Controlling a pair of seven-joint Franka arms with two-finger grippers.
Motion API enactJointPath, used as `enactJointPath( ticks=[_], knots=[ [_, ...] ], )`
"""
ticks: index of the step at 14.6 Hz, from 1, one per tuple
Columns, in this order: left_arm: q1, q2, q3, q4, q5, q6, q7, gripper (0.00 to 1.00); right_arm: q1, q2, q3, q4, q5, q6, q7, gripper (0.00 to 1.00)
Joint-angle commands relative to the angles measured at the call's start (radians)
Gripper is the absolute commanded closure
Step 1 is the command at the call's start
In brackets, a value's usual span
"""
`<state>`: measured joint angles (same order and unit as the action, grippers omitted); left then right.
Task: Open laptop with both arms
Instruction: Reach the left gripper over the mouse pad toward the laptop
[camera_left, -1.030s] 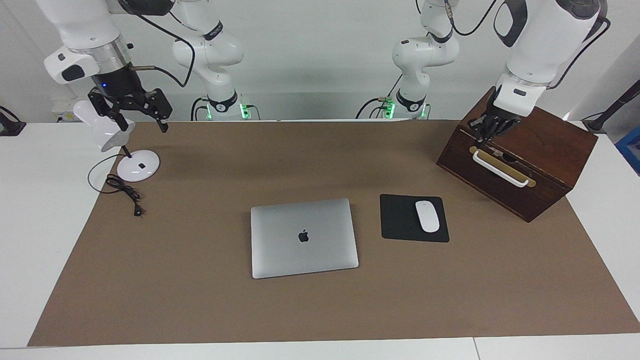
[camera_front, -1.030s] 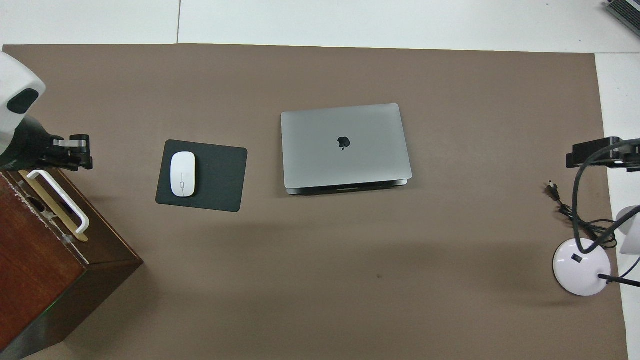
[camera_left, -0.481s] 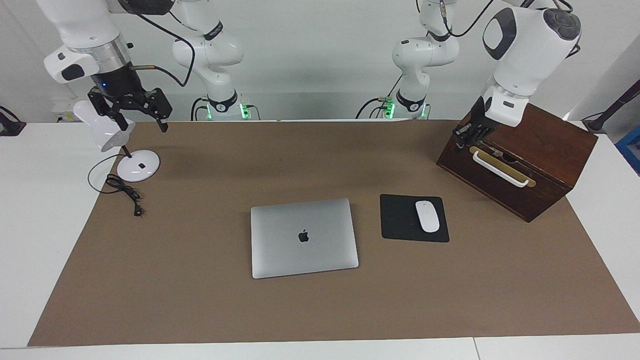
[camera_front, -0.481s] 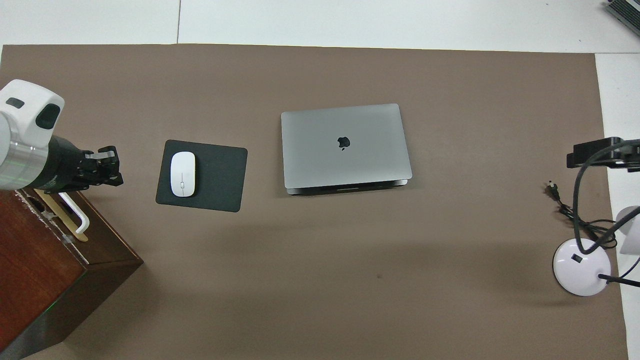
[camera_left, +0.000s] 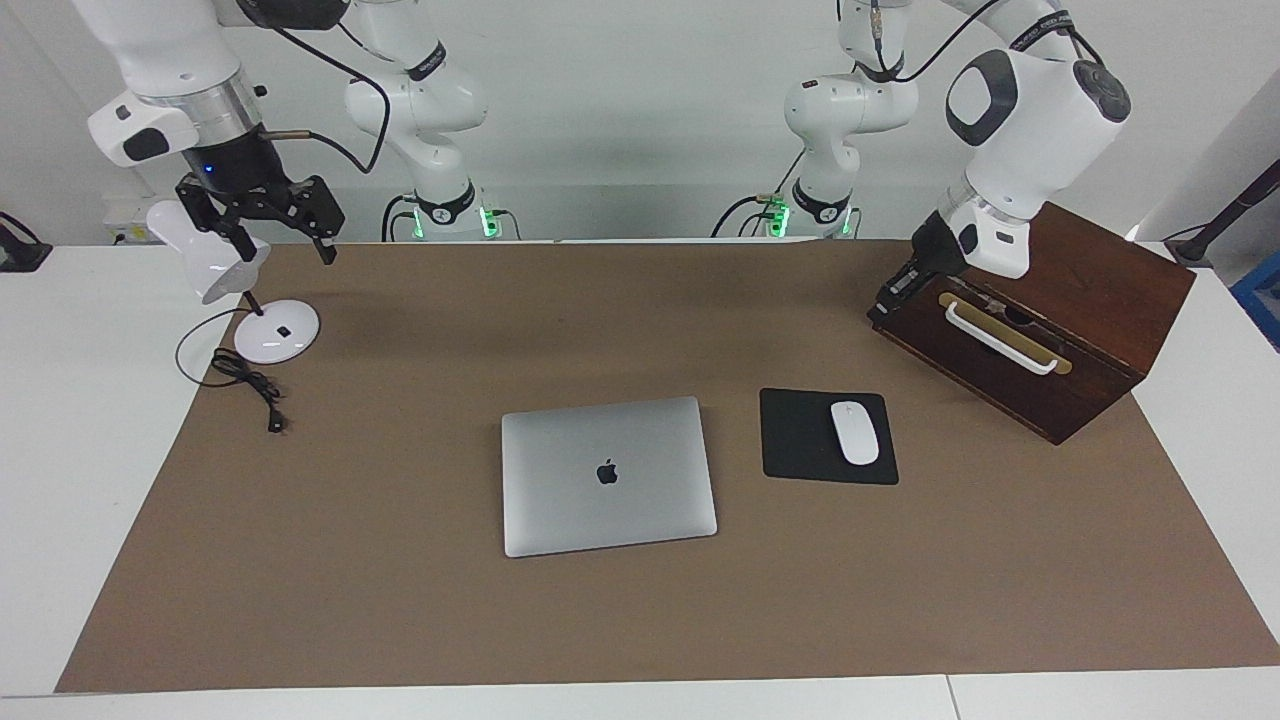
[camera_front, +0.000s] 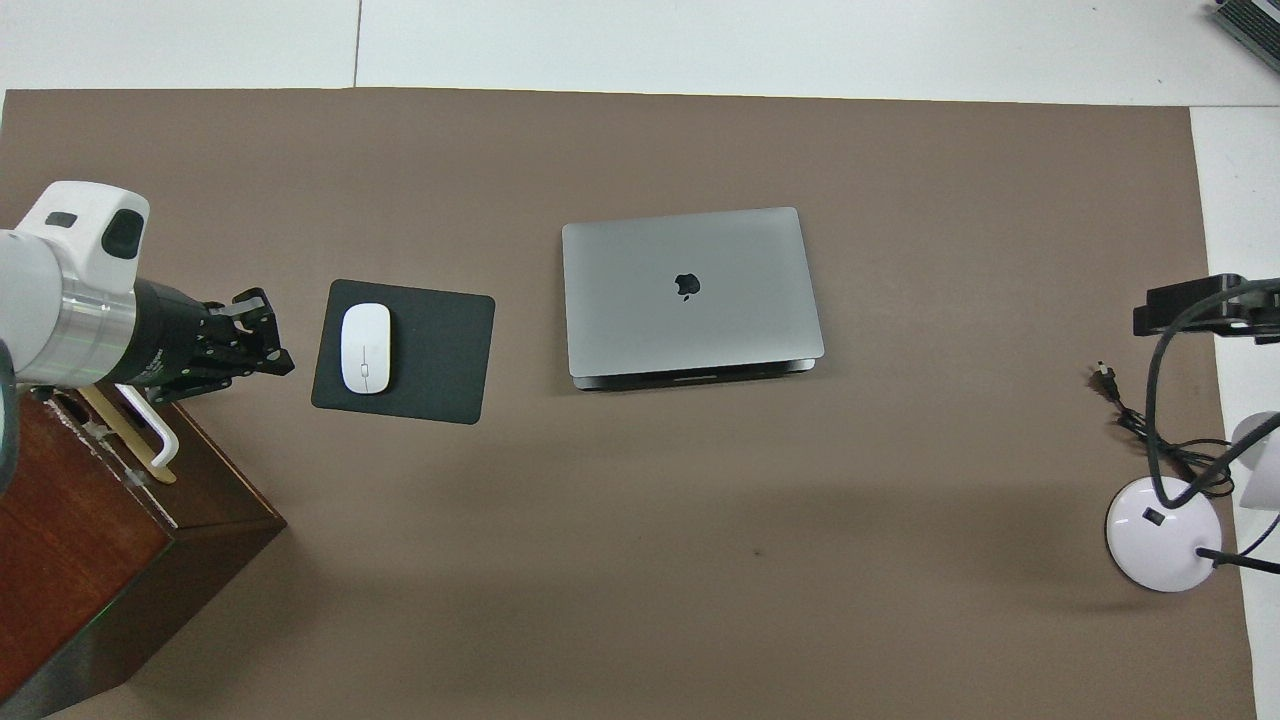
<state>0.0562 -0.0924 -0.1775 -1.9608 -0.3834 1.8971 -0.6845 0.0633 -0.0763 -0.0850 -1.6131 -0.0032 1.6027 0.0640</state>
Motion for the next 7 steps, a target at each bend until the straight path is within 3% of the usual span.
enactJointPath(
  ticks=[1, 7],
  knots=[
    [-0.030, 0.000, 0.006, -0.065, -0.067, 0.097, -0.128, 1.00, 0.007, -0.022, 0.008, -0.017, 0.017, -0.012, -0.024, 0.00],
    [-0.032, 0.017, 0.006, -0.134, -0.264, 0.262, -0.265, 1.00, 0.121, -0.040, 0.025, -0.048, 0.005, 0.002, -0.096, 0.00]
  ],
)
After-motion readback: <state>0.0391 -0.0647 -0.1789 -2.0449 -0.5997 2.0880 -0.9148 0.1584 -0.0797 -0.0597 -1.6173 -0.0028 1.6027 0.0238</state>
